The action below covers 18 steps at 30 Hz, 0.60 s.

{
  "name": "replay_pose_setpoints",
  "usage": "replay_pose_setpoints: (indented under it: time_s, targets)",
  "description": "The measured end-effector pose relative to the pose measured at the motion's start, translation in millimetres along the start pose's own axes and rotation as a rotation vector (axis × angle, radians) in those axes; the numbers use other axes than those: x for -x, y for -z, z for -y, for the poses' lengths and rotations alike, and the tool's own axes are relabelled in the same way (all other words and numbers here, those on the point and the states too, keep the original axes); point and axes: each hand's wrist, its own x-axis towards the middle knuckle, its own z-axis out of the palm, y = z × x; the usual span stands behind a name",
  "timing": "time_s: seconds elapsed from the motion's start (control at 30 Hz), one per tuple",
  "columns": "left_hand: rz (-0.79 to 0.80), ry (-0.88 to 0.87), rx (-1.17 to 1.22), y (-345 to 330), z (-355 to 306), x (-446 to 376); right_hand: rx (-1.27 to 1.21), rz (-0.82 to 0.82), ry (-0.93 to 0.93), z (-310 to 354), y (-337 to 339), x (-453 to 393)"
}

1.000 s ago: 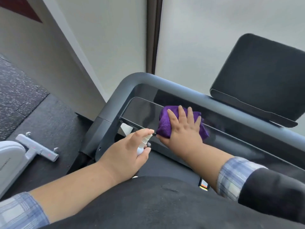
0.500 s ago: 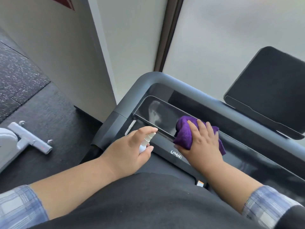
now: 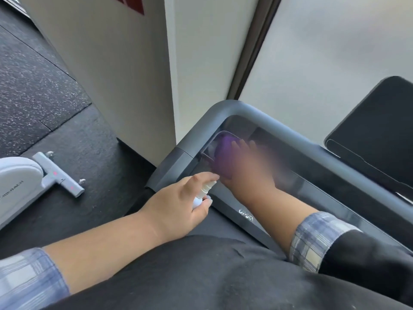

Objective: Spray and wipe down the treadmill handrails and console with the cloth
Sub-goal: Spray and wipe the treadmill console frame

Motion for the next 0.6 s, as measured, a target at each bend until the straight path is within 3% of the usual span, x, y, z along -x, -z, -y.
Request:
replay_pose_setpoints:
  time_s: [0.13, 0.27, 0.43, 0.6]
  targets:
    - [-0.006, -0.007, 0.035, -0.4, 2.2, -1.0, 0.016, 0.011, -0.05, -31.2, -5.4, 47.4]
    - [-0.024, 0.007, 0.025, 3.2, 5.4, -0.6, 0.025, 0.051, -0.142, -7.9, -1.8, 28.6]
    - [-0.03, 0.02, -0.001, 1.3, 0.2, 2.5, -0.018, 0.124, -0.112, 50.9, 11.1, -36.2]
    - [-0.032, -0.006, 0.006, -1.7, -5.8, -1.7, 0.013, 0.07, 0.022, 17.8, 11.3, 1.2]
